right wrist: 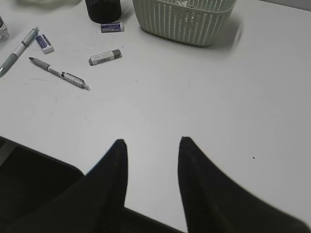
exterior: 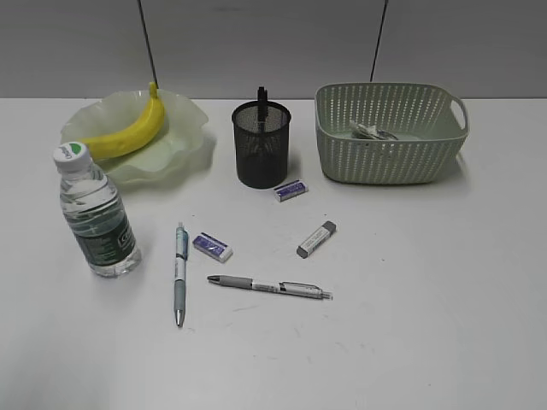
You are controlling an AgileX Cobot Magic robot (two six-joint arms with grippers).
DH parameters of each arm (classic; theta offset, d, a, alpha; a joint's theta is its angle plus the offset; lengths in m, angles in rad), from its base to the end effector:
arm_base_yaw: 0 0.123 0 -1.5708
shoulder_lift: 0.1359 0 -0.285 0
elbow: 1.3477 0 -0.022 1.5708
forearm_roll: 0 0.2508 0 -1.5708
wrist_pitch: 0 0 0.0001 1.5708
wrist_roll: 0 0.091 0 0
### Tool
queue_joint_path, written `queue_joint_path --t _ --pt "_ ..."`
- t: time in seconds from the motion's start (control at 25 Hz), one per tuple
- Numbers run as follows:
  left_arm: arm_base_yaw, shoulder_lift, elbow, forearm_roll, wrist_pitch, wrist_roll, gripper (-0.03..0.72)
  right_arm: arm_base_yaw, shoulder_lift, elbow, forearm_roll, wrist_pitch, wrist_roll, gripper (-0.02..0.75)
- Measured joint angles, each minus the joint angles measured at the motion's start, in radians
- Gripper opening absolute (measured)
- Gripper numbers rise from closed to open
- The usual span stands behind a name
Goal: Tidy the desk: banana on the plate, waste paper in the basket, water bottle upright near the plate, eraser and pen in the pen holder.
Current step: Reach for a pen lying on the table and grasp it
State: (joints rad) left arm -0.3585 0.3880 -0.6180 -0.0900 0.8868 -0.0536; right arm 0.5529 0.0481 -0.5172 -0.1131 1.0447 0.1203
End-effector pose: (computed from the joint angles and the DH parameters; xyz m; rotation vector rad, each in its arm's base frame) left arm 0.0550 -0.0274 0.3158 0.3076 2.1351 -0.3480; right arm 0.0057 -0.0069 0.2839 -0.4413 2.0181 0.2813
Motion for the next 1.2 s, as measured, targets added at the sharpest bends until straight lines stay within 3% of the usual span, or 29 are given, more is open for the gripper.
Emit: queue_joint_path --t 0.32,0.64,1.04,1.2 --pt "0.0 0.541 -0.134 -0.177 -0.045 0.0 0.463 0.0 0.0 0.006 0.0 0.0 -0.001 0.292" --pt "-0.011 0.922 -0.158 -0.347 -0.075 0.0 0.461 0.0 0.0 0.006 -0.001 0.0 -0.001 0.292" --pt "-0.144 1.175 -0.217 -0.358 -0.165 -0.083 0.461 0.0 0.0 0.006 -0.001 0.0 -0.001 0.292" --pt "-0.178 1.255 -0.322 -0.274 -0.162 -0.18 0.461 0.0 0.0 0.006 -0.001 0.0 -0.001 0.292"
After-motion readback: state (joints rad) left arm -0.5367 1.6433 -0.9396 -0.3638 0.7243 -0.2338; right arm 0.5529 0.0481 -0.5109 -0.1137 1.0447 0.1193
